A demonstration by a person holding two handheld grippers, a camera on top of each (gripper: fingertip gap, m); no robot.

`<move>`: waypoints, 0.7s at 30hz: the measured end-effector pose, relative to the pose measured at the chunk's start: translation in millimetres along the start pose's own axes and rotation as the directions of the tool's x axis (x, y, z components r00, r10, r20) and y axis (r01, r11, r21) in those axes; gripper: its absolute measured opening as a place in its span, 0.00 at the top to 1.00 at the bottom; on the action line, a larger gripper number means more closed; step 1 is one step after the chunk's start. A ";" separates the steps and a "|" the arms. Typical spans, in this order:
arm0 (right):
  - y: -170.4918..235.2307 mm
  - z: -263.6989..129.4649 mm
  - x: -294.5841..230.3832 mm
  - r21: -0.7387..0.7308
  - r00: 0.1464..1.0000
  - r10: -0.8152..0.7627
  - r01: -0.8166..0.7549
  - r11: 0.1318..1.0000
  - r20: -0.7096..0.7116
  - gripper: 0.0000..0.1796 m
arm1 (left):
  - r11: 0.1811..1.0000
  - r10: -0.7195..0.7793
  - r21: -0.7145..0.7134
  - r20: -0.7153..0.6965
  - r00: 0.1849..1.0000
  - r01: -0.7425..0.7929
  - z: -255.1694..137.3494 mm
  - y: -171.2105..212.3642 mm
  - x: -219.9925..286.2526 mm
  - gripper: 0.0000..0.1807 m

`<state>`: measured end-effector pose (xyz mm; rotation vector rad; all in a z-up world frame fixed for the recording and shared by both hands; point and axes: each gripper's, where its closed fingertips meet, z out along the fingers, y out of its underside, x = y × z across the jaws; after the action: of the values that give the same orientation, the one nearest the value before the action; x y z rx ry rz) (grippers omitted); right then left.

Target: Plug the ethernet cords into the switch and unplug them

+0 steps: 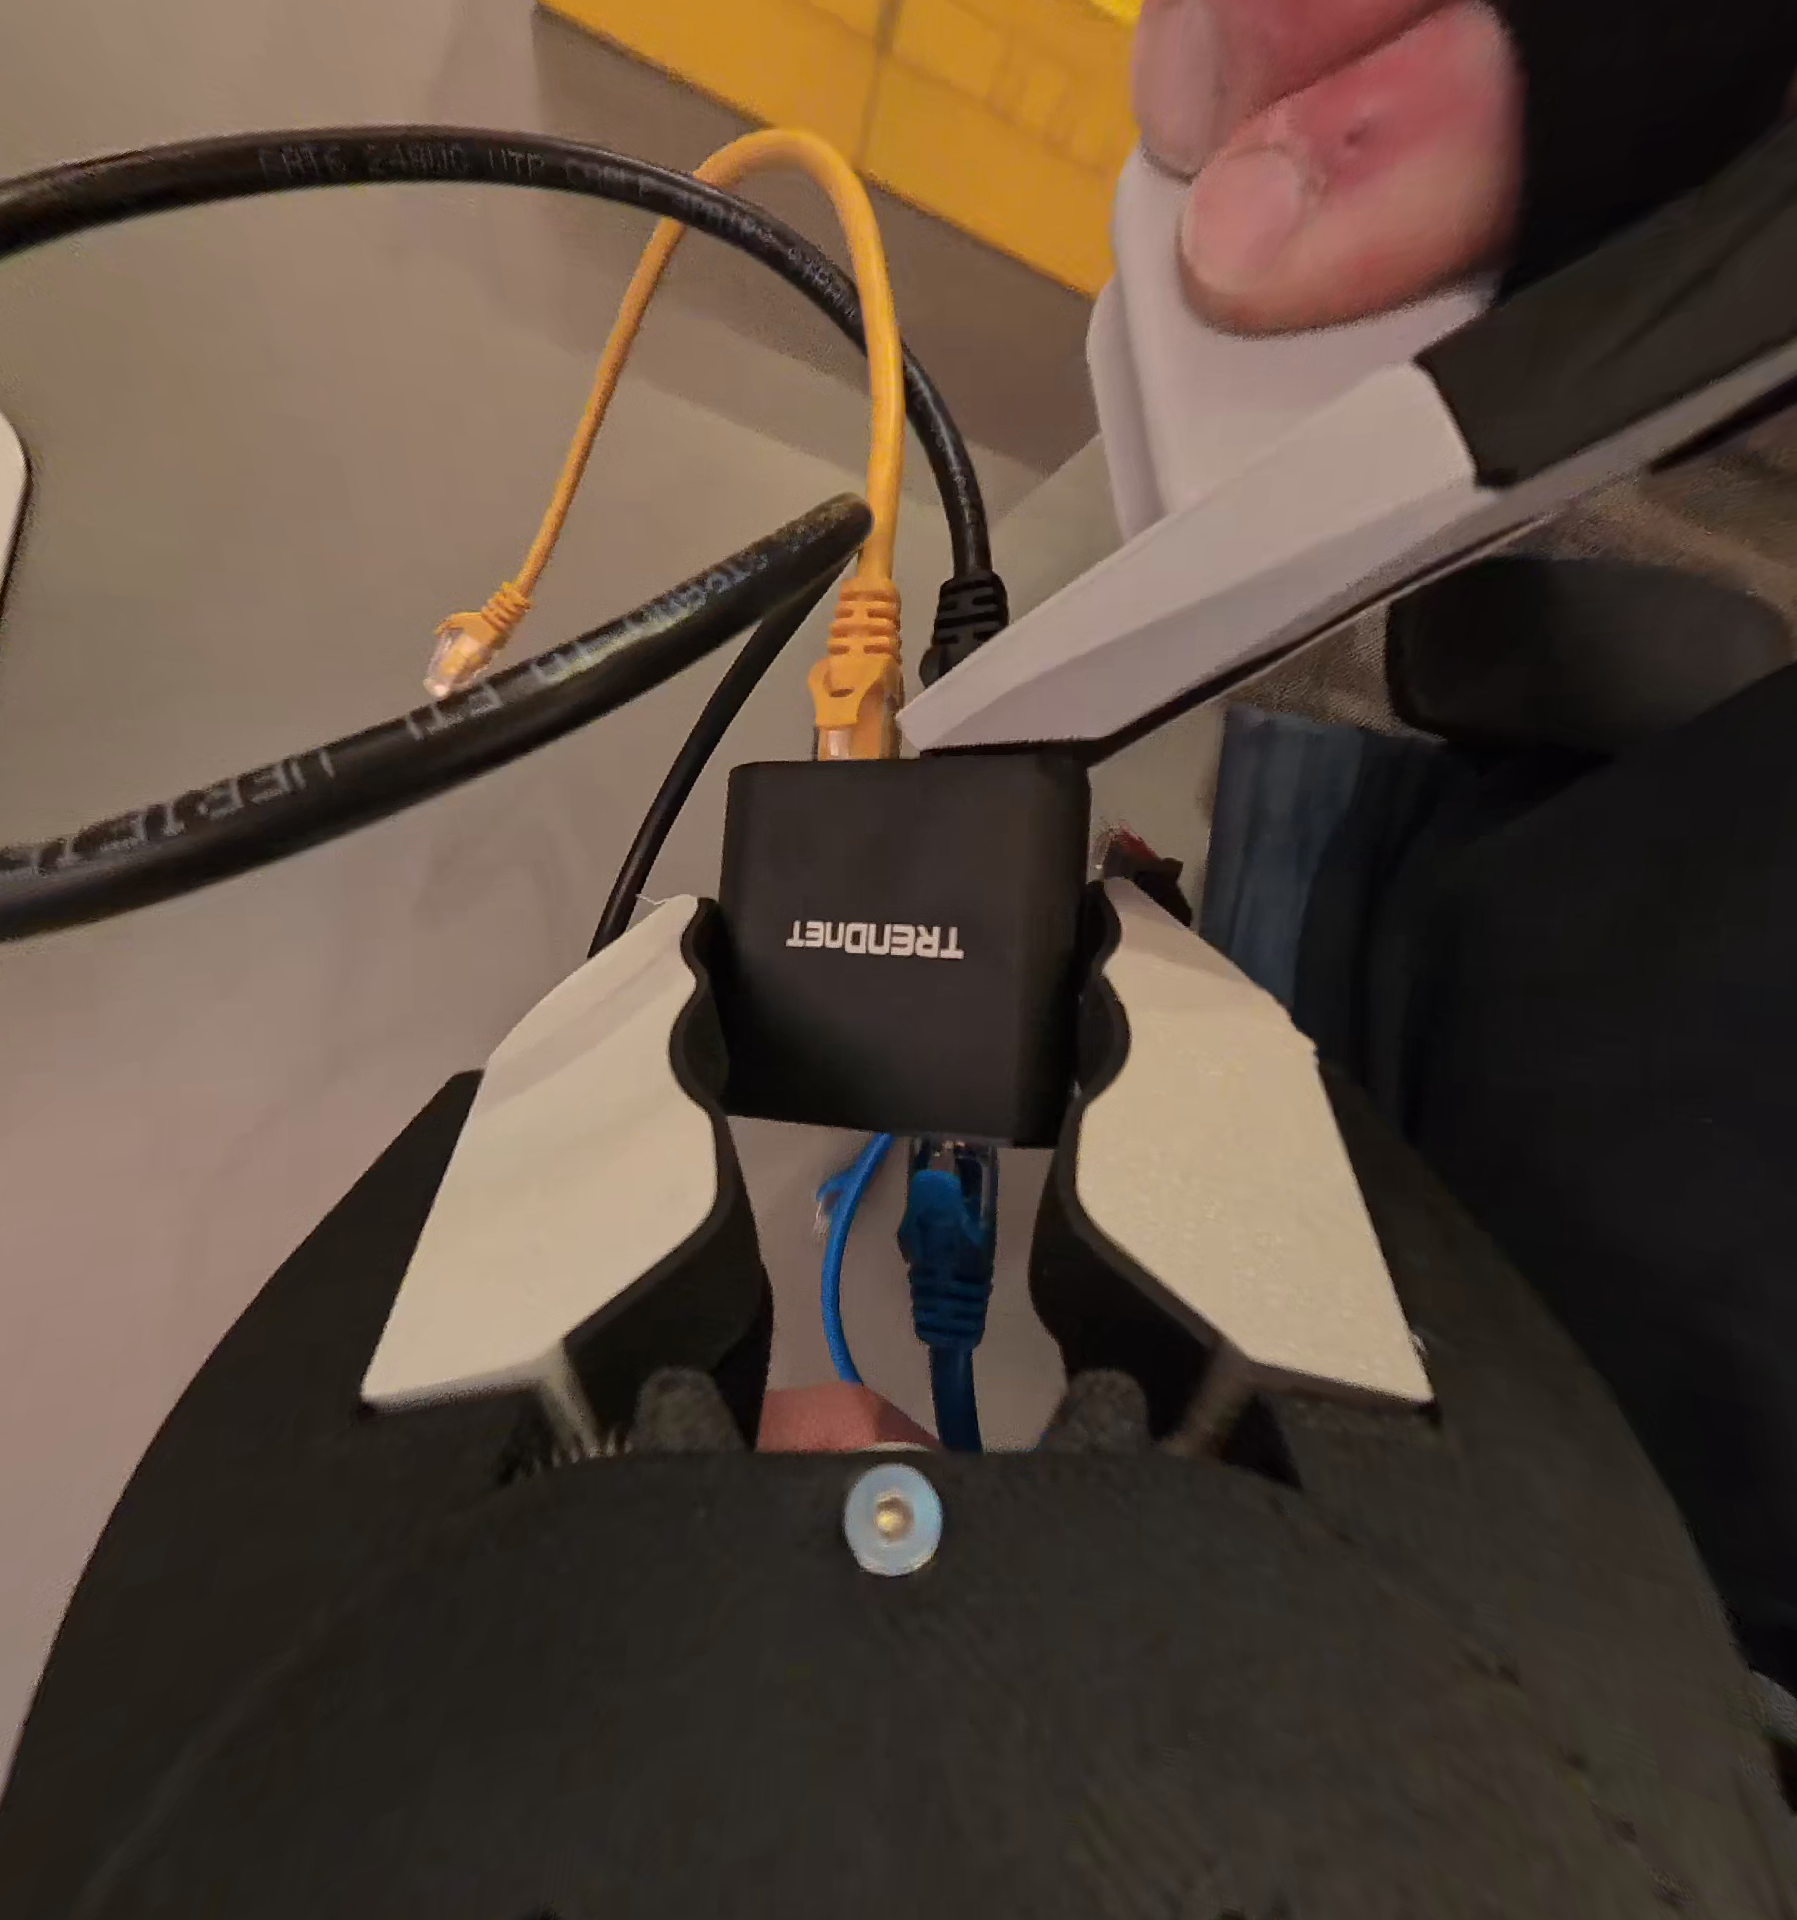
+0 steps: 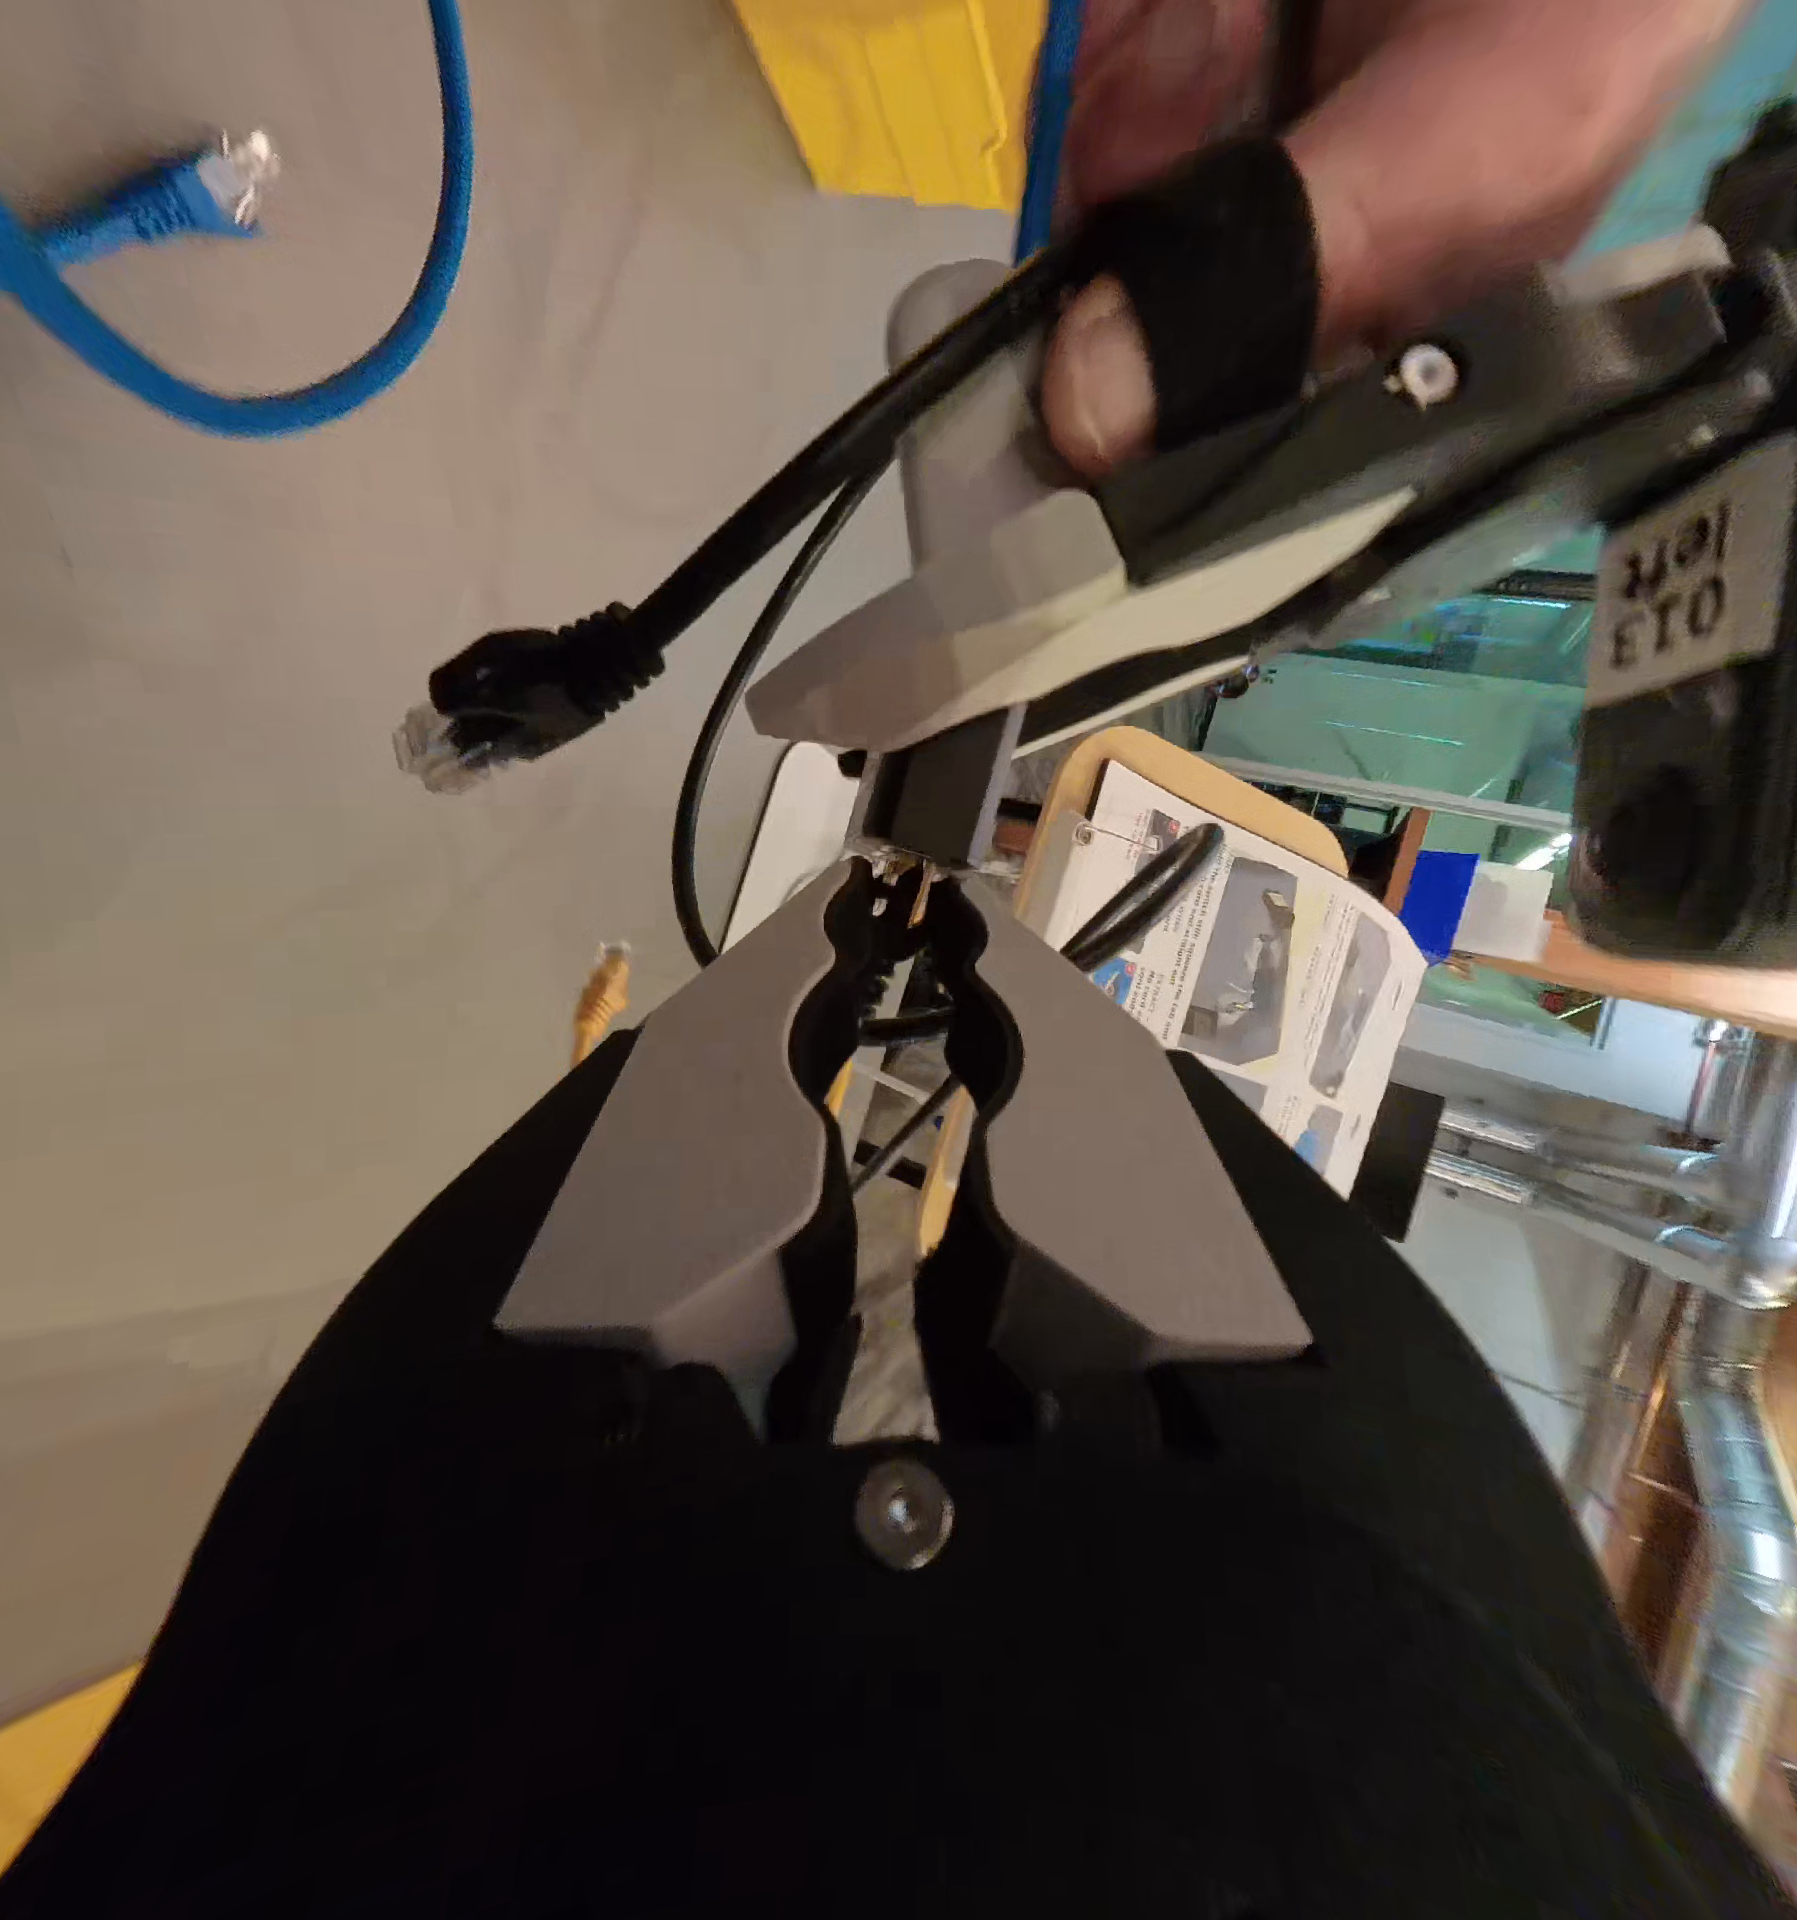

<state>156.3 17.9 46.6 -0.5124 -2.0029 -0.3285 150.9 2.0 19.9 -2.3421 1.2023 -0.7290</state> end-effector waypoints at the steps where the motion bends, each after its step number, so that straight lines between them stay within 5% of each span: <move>1: 0.2 -1.9 1.7 0.010 1.000 0.019 -0.019 1.000 -0.004 0.95 | 1.000 -0.001 0.019 -0.011 1.000 0.001 -1.3 -2.4 1.5 0.64; 5: 30.6 -12.1 -3.5 -0.050 0.999 0.052 -0.052 0.997 -0.004 0.95 | 0.997 -0.075 0.030 0.055 0.996 0.073 -15.8 15.0 -23.0 0.64; 14: 41.6 -46.2 16.2 0.135 0.916 0.400 -0.393 0.909 -0.020 0.95 | 0.997 0.036 0.055 0.223 0.974 -0.050 -31.8 15.7 -31.4 0.64; 21: 63.8 -73.5 14.0 0.126 0.889 0.454 -0.444 0.887 -0.063 0.94 | 0.995 -0.018 0.094 0.311 0.950 -0.012 -44.9 30.3 -48.2 0.64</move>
<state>238.4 44.5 93.8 -0.8558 -1.7385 0.0450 80.9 20.2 25.0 -2.2736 1.0024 -0.3858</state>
